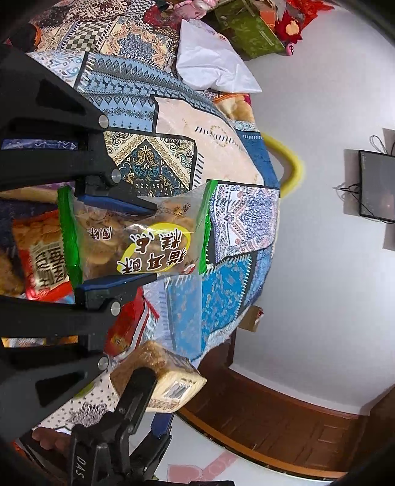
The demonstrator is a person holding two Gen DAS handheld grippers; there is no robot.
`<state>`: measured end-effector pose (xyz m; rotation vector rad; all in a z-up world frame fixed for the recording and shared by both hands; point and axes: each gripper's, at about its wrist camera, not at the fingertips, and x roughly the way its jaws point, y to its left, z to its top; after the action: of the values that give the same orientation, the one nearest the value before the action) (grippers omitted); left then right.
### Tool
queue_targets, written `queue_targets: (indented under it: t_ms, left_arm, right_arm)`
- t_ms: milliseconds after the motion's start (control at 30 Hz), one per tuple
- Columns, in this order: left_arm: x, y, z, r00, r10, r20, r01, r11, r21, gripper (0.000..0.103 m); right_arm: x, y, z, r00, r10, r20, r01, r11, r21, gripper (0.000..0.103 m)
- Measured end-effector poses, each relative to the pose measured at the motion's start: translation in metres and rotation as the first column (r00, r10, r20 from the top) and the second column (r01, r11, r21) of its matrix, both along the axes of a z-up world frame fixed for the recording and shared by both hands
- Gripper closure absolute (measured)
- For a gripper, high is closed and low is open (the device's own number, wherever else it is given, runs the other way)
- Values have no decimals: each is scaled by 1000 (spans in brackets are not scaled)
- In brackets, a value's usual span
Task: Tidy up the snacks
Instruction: 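Carry the yellow-labelled bag into the box with the left tool while the right places the biscuit packet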
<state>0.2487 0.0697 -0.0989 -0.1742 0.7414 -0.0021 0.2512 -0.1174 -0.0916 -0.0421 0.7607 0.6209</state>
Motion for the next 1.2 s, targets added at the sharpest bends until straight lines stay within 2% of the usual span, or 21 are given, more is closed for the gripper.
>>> queue_targets:
  t_ms: [400, 700, 833, 900, 1200]
  left_arm:
    - [42, -10, -45, 994, -33, -100, 34, 999, 9, 67]
    - [54, -5, -70, 984, -30, -175, 23, 999, -43, 66]
    - [53, -8, -69, 983, -35, -180, 28, 999, -41, 65]
    - [51, -7, -66, 984, -34, -177, 27, 999, -42, 57]
    - [26, -2, -34, 993, -20, -117, 15, 999, -44, 54]
  right_arm:
    - [25, 25, -46, 994, 44, -105, -55, 992, -110, 23]
    - [31, 27, -53, 988, 49, -145, -69, 989, -133, 21]
    - [29, 29, -55, 988, 63, -139, -84, 984, -156, 22]
    - [26, 28, -54, 990, 60, -131, -82, 983, -166, 22]
    - [11, 11, -28, 995, 40, -91, -50, 993, -111, 22]
